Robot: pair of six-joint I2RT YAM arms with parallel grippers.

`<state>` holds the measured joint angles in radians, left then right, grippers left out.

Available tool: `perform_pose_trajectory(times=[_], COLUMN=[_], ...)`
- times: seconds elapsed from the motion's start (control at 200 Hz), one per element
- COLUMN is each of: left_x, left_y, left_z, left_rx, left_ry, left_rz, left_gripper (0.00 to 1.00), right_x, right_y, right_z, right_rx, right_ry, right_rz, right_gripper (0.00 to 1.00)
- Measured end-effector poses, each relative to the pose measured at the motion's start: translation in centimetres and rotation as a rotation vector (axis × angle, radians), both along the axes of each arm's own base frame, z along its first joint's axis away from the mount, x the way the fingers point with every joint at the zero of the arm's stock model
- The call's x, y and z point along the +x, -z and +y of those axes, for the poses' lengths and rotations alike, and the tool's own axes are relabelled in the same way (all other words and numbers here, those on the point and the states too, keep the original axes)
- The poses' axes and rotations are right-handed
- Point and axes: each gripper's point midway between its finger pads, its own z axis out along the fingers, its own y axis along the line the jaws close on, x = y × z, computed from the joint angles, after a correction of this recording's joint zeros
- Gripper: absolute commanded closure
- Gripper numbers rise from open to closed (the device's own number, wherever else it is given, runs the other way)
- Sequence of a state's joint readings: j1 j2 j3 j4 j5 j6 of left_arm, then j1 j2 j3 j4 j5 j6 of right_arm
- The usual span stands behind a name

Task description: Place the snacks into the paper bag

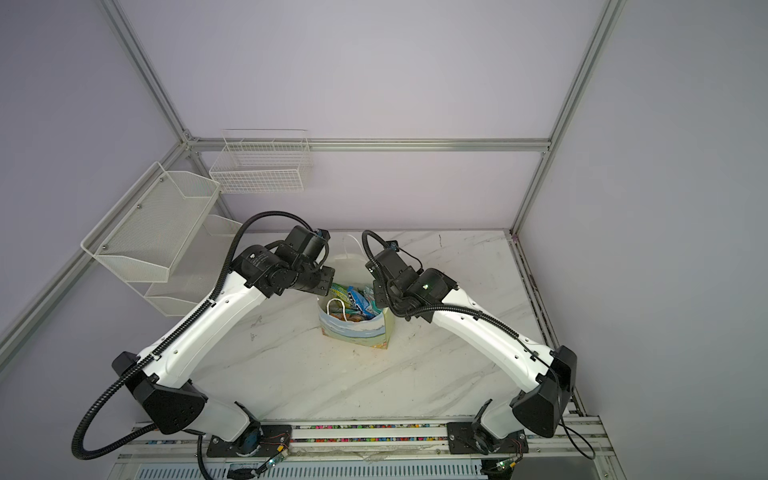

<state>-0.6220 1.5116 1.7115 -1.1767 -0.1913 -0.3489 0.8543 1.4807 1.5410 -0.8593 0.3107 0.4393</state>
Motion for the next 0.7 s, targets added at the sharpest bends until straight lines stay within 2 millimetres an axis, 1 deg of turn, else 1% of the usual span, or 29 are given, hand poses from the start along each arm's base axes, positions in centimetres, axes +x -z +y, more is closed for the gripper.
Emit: perform_pose_trajectory(times=[0.22, 0.47, 0.655, 0.7], left_x=[-0.1, -0.1, 0.5, 0.7], left_y=[0.0, -0.2, 0.1, 0.3], left_z=[-0.7, -1.7, -2.6, -2.8], left_rx=[-0.037, -0.083, -0.104, -0.106], left_ry=[0.015, 0.04, 0.054, 0.056], left_rz=[0.007, 0.011, 0.014, 0.015], left_gripper=[1.0, 1.0, 1.0, 1.0], right_x=[1.5, 3.3, 4.3, 4.3], right_y=[0.0, -0.8, -0.8, -0.7], right_z=[-1.5, -3.6, -4.9, -4.9], right_rx=[-0.04, -0.079, -0.106, -0.11], right_ry=[0.031, 0.071, 0.097, 0.096], right_rz=[-0.01, -0.031, -0.035, -0.034], right_gripper=[1.0, 1.0, 1.0, 0.91])
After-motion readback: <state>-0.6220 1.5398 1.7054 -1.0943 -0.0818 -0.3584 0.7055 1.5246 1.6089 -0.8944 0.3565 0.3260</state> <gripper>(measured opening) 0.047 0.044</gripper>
